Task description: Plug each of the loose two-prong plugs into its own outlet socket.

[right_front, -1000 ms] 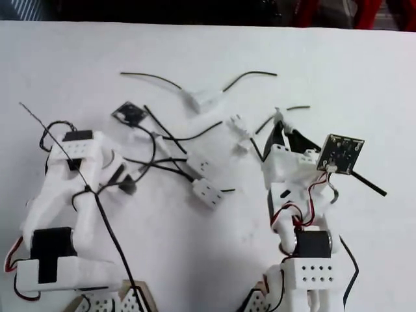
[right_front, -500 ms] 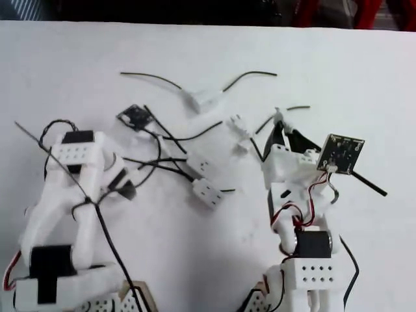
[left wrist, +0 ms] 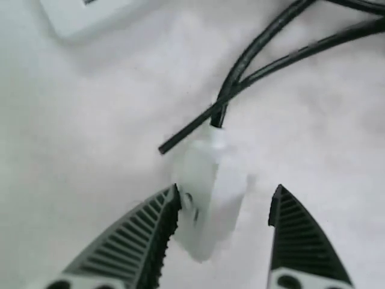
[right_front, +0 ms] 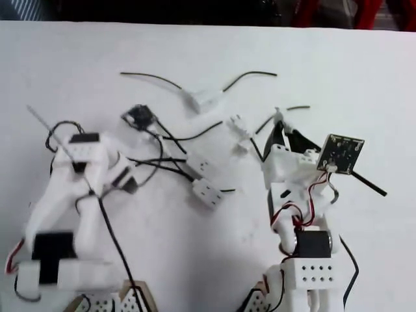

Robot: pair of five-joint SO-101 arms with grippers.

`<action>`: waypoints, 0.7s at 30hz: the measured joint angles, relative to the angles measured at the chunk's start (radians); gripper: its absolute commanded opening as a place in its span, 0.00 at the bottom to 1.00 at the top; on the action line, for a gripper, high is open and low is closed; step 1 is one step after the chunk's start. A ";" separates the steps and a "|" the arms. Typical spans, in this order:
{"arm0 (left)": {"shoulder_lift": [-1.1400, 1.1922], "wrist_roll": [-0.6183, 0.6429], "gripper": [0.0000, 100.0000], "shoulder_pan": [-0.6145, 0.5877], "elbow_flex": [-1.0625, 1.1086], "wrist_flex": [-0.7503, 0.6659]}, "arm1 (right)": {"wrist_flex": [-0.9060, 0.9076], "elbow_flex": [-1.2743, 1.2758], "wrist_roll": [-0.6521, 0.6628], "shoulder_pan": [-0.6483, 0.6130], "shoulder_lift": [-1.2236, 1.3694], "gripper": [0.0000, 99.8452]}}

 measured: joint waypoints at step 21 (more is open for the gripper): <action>0.011 -0.020 0.02 0.104 -0.057 0.186 | 0.000 0.000 0.000 0.000 0.000 0.02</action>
